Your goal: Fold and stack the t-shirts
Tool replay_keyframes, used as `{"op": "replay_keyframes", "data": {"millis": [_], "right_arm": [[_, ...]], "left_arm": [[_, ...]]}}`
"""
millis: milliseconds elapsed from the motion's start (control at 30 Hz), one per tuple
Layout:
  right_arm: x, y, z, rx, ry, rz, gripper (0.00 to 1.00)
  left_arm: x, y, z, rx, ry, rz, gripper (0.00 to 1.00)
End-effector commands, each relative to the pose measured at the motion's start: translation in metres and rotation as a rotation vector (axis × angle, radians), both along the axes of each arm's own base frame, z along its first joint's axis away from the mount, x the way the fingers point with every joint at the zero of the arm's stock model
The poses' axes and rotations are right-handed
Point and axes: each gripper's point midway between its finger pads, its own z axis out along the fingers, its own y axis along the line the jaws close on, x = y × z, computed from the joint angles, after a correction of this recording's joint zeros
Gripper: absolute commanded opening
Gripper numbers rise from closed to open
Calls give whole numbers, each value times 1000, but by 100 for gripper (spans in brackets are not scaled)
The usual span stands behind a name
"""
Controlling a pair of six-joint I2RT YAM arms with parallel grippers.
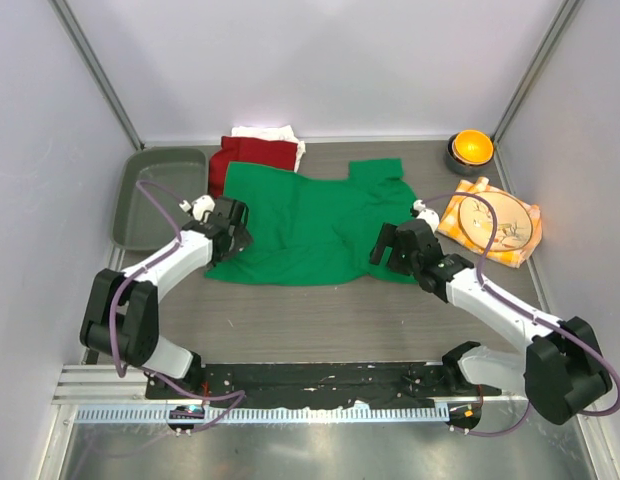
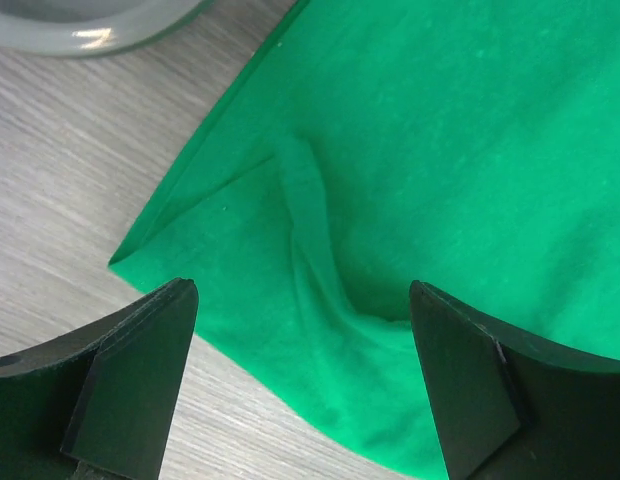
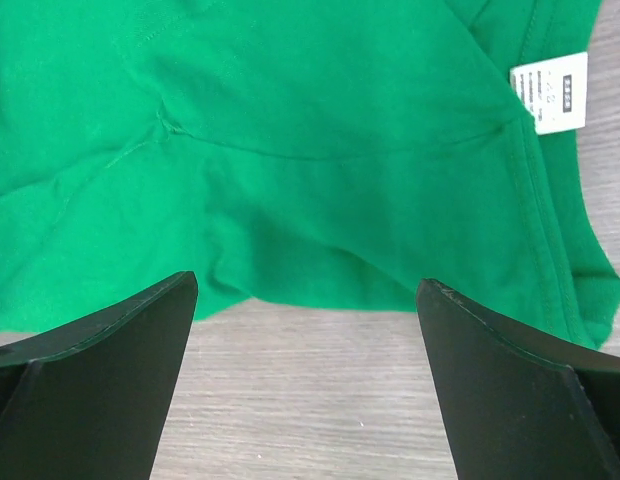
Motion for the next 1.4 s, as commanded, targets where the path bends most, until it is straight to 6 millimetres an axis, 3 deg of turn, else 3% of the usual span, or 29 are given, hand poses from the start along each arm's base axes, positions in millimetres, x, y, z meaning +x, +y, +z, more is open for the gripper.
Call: {"op": "replay_keyframes", "data": {"millis": [0, 67, 300, 533, 633, 667, 933, 1367], "right_arm": [[-1, 5, 23, 59, -84, 14, 98], [-3, 3, 21, 52, -82, 17, 98], [-7, -2, 18, 33, -78, 12, 97], [-7, -4, 28, 34, -106, 12, 98], [-8, -4, 27, 36, -106, 11, 97], [-9, -4, 25, 36, -101, 10, 97], [-10, -12, 14, 2, -87, -13, 97], [-11, -24, -35, -91, 6, -58, 96]], "left_arm": [[27, -6, 17, 6, -65, -16, 90], [29, -7, 14, 1, -55, -11, 87], [33, -1, -2, 30, -6, 27, 40], [36, 6, -9, 70, 17, 42, 33], [34, 11, -15, 81, 44, 54, 14], [34, 13, -16, 83, 44, 60, 1], [30, 30, -14, 106, 53, 105, 0], [31, 37, -10, 132, 66, 122, 6]]}}
